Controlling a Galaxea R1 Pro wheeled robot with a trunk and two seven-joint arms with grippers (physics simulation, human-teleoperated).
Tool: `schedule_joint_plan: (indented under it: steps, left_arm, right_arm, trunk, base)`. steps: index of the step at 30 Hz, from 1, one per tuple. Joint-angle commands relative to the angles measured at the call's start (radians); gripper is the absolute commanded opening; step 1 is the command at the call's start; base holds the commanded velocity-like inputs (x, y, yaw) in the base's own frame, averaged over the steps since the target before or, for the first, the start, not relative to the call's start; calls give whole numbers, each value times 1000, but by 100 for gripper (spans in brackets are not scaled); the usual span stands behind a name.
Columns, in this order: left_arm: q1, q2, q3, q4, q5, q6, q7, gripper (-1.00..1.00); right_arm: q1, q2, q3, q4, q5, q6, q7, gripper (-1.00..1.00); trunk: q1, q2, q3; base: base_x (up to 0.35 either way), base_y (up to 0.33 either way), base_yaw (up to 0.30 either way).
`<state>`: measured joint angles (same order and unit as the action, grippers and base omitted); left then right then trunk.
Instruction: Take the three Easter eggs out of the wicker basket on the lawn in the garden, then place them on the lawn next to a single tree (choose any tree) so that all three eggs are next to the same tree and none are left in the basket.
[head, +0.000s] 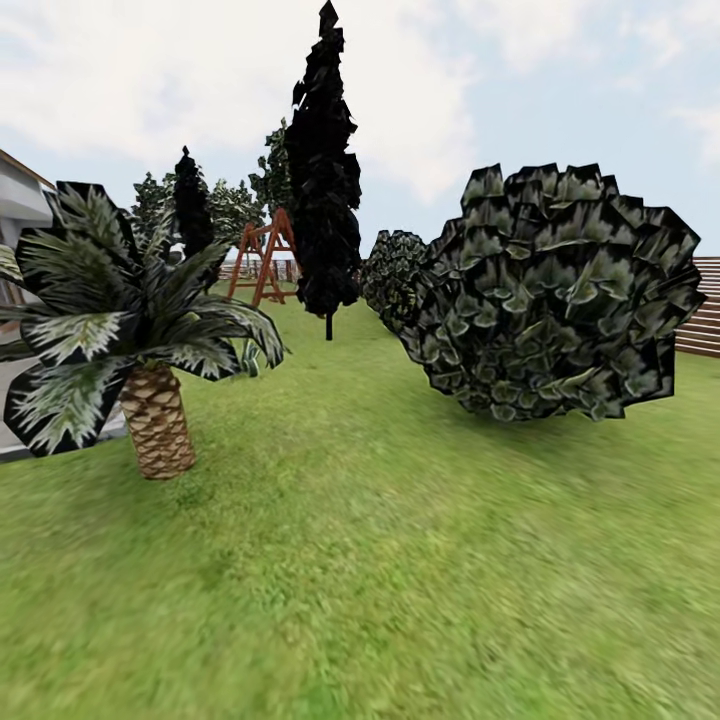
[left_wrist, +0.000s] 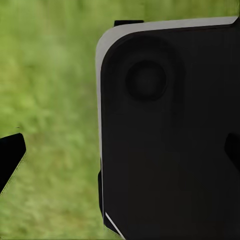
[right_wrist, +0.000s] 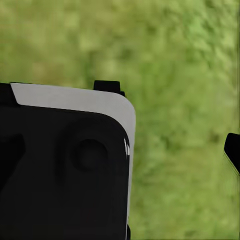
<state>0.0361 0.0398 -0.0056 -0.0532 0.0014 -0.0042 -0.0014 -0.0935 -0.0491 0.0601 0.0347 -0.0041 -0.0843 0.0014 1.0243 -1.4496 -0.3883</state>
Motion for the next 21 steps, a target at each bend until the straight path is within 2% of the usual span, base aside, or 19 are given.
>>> schedule_joint_plan:
  steps: [1, 21]
  left_arm:
    - [1, 0, -1, -2, 0, 0, 0, 100]
    - [1, 0, -1, -2, 0, 0, 0, 100]
  right_arm:
    - [-2, -1, 6, 4, 0, -6, 0, 100]
    - [-2, -2, 6, 4, -1, -6, 0, 100]
  trunk:
    - [1, 0, -1]
    - [1, 0, -1]
  base:
    - [342, 0, 0]
    - [342, 0, 0]
